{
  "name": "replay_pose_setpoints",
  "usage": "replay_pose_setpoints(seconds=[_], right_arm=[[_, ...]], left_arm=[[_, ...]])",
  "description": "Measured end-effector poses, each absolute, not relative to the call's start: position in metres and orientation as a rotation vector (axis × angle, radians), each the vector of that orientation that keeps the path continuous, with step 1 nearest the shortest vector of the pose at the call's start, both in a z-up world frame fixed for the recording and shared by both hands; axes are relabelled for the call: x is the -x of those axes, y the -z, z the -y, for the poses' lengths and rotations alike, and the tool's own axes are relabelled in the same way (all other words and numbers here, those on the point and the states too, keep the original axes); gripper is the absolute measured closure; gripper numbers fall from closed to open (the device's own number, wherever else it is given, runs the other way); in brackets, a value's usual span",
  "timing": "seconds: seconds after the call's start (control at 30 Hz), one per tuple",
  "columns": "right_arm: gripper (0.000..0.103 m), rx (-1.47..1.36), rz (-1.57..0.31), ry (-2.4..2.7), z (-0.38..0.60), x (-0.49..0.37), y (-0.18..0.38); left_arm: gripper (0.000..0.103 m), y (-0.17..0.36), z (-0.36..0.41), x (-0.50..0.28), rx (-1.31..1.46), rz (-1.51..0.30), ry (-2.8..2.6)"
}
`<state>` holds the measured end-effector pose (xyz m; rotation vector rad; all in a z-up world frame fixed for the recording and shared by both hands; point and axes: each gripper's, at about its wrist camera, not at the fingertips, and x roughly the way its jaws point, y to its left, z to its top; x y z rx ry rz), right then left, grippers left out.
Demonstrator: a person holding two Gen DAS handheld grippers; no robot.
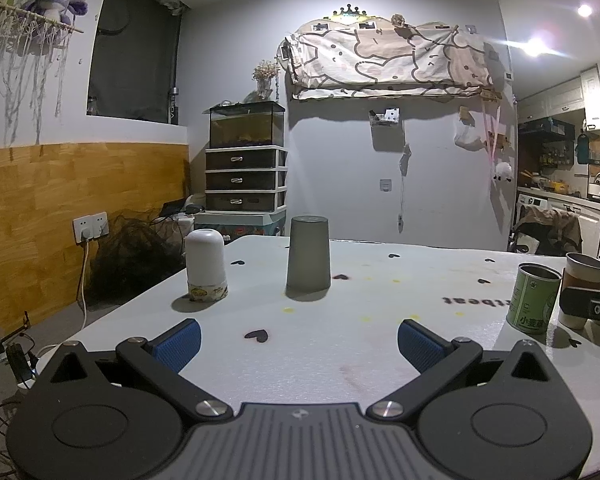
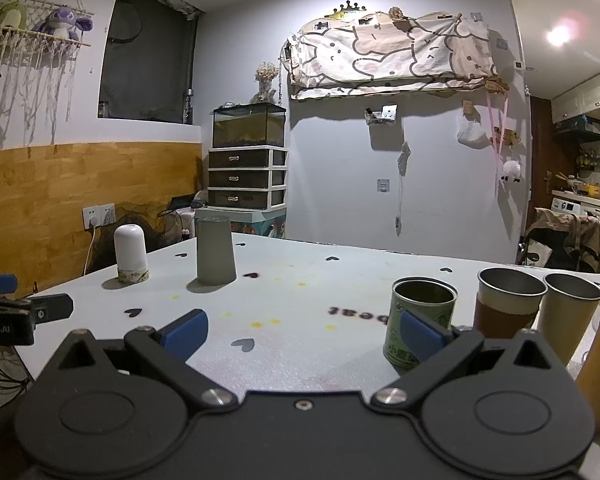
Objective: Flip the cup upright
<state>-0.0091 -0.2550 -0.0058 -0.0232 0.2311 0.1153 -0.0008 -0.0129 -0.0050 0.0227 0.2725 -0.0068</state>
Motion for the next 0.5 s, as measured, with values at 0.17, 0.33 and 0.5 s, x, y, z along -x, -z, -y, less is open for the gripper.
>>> replay_pose_setpoints(seconds=[0.17,0.33,0.5], right_arm=[[0.000,0.023,-0.231,-0.117,0.2553,0.0092,0.0059],[0.000,0.023,-0.231,-0.116,0.2552,0.0092,0.0061],[0.000,0.023,-0.230,-0.117,0.2555,0.0092,0.0060]], left_arm=[[0.000,0.0049,0.0127,0.0007,-0.023,-0.273,0.008],[0.000,0.0047,0.0129,0.0008,-0.023,-0.273,0.007],[0.000,0.0046,0.0127,0.0008,-0.023,-0.273,0.008]])
